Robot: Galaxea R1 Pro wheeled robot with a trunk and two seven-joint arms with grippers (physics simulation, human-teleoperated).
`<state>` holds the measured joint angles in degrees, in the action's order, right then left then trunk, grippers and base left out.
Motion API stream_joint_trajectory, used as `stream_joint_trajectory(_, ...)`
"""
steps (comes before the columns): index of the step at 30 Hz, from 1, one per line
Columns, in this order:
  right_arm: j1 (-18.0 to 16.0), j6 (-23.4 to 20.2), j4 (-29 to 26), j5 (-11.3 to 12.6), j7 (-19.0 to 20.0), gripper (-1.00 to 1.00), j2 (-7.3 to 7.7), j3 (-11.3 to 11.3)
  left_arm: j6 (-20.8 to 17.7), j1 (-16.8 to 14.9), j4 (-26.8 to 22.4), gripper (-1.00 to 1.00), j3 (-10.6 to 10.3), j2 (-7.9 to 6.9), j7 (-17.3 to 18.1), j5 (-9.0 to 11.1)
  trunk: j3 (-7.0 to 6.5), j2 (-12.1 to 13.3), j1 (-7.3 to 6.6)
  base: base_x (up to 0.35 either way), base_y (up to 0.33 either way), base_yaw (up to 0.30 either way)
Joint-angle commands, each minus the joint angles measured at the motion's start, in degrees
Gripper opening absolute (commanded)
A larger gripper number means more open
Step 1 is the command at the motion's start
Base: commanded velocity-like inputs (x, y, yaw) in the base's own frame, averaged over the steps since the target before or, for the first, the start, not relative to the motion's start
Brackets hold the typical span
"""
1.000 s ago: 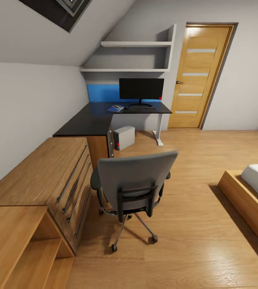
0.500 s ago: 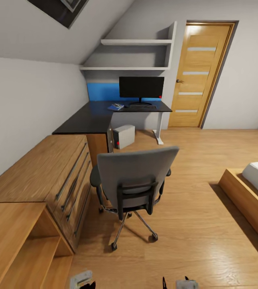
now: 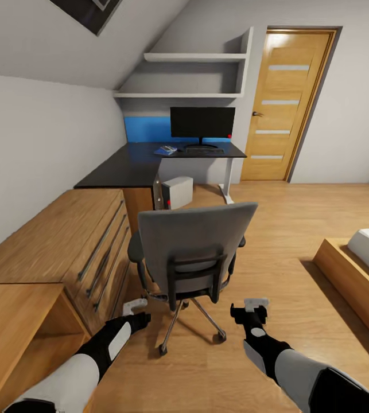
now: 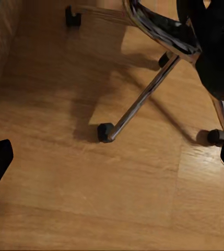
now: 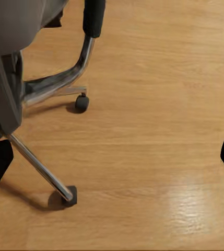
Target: In the bedroom, organize the workspace by keeping the computer under the desk, ensuring the monitor is on the desk, placing the keyboard on the desk next to the monitor, placing the mouse on the desk next to the keyboard, moving the folder from the swivel chair onto the desk next to the mouse, stacking the notebook on top of the folder with the pen on top of the notebook, and positioning the swivel chair next to the desk.
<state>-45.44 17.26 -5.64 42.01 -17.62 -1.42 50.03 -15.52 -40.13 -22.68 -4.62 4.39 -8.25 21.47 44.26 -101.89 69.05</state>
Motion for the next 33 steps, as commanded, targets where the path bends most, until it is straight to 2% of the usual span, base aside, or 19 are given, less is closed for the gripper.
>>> stream_joint_trajectory(1, -0.8, -0.8, -0.1, 0.6, -0.1, 1.0, -0.03, 0.4, -0.3, -0.2, 0.1, 1.0, -0.5, 0.1, -0.5, 0.6, 0.24, -0.4, 0.22, 0.0, 0.0, 0.0)
stream_joint_trajectory(3, -2.5, -3.3, -1.1, 0.9, 0.2, 1.0, -0.3, 0.4, 0.7, -0.7, 2.4, 1.0, -0.4, 0.46, -0.3, 0.6, 0.6, -1.2, 0.66, 0.0, 0.0, 0.0)
stream_joint_trajectory(5, -2.9, -4.0, -1.6, 1.1, 0.4, 1.0, -0.52, 0.4, 2.5, -0.9, 4.1, 1.0, -0.5, 0.58, -0.3, 0.5, 0.96, -2.0, 1.1, 0.0, 0.0, 0.0)
stream_joint_trajectory(6, -3.3, -4.5, -2.0, 1.5, 0.8, 1.0, -0.87, 0.5, 6.5, -1.0, 6.5, 1.0, -0.6, 0.68, -0.2, 0.4, 1.14, -2.4, 1.32, 0.0, 0.0, 0.0)
stream_joint_trajectory(8, -3.5, -4.8, -2.2, 1.8, 1.2, 1.0, -1.35, 0.6, 10.5, -1.0, 8.1, 1.0, -0.6, 0.73, -0.2, 0.4, 1.5, -3.2, 1.76, 0.0, 0.0, 0.0)
stream_joint_trajectory(11, -3.6, -5.0, -2.3, 2.0, 1.7, 1.0, -1.85, 0.7, 13.3, -1.1, 9.0, 1.0, -0.6, 0.78, -0.2, 0.3, 2.04, -4.5, 2.42, 0.0, 0.0, 0.0)
stream_joint_trajectory(22, -3.7, -5.0, -2.1, 2.2, 2.7, 1.0, -2.08, 0.7, 15.2, -1.1, 9.7, 1.0, -0.6, 0.95, -0.2, 0.2, 4.01, -8.9, 4.83, 0.0, 0.0, 0.0)
stream_joint_trajectory(33, -3.5, -4.3, -2.1, 1.6, 9.7, 1.0, -1.92, 0.8, 15.3, -1.1, 9.9, 1.0, -0.6, 2.33, -0.2, 0.2, 5.99, -13.3, 7.25, 0.0, 0.0, 0.0)
